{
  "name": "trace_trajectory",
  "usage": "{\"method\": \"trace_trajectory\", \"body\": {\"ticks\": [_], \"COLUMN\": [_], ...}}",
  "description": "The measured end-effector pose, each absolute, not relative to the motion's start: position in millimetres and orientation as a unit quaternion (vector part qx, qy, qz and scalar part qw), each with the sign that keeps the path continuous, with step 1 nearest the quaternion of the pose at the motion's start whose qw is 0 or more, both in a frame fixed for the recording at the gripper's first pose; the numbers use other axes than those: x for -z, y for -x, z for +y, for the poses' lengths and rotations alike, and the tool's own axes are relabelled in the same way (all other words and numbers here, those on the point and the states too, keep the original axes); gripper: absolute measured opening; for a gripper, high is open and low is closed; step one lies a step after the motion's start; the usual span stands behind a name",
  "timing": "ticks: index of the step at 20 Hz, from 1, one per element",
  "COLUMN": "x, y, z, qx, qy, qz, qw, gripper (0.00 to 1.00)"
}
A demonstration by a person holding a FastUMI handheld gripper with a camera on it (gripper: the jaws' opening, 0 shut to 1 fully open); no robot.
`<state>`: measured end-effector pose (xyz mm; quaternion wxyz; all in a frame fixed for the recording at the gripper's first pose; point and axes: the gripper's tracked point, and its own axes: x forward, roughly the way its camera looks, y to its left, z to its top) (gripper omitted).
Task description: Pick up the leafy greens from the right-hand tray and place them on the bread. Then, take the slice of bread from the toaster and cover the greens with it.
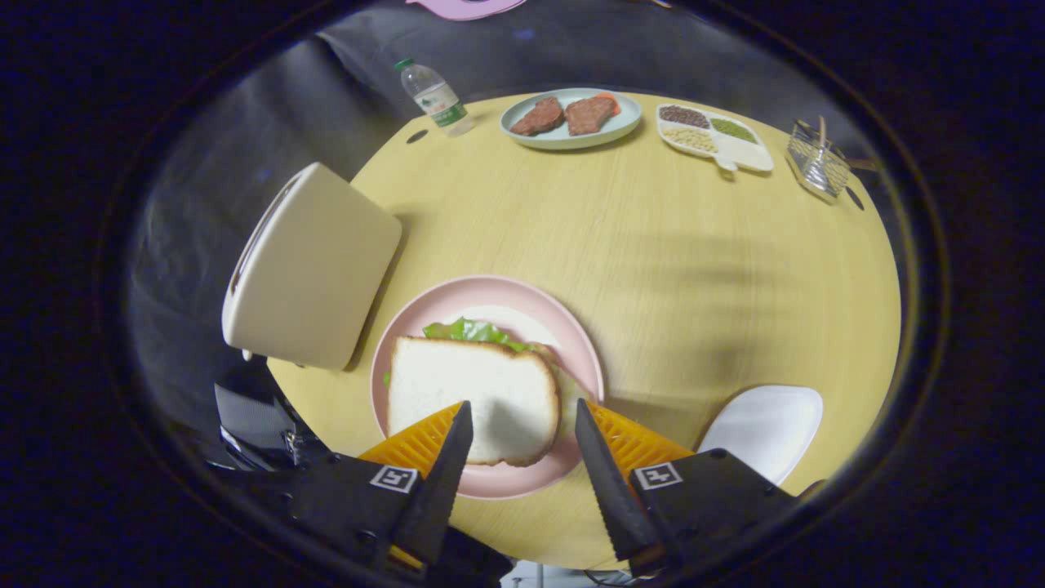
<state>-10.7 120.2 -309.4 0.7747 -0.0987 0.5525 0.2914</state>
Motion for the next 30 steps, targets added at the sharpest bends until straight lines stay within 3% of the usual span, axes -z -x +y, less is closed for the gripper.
{"method": "trace_trajectory", "body": {"ticks": [4,9,15,19,30], "x": [274,194,82,9,-121], "y": [-21,-62,-61,-47,13], "z": [111,92,72,73,65], "qx": [-0.243,-0.181,-0.142,-0.13,-0.064], "qy": [0.039,-0.031,-0.052,-0.054,-0.05], "qz": [0.491,0.345,0.183,0.074,-0.1], "qw": [0.836,0.92,0.972,0.987,0.992], "gripper": [1.0,1.0,1.0,1.0,1.0]}}
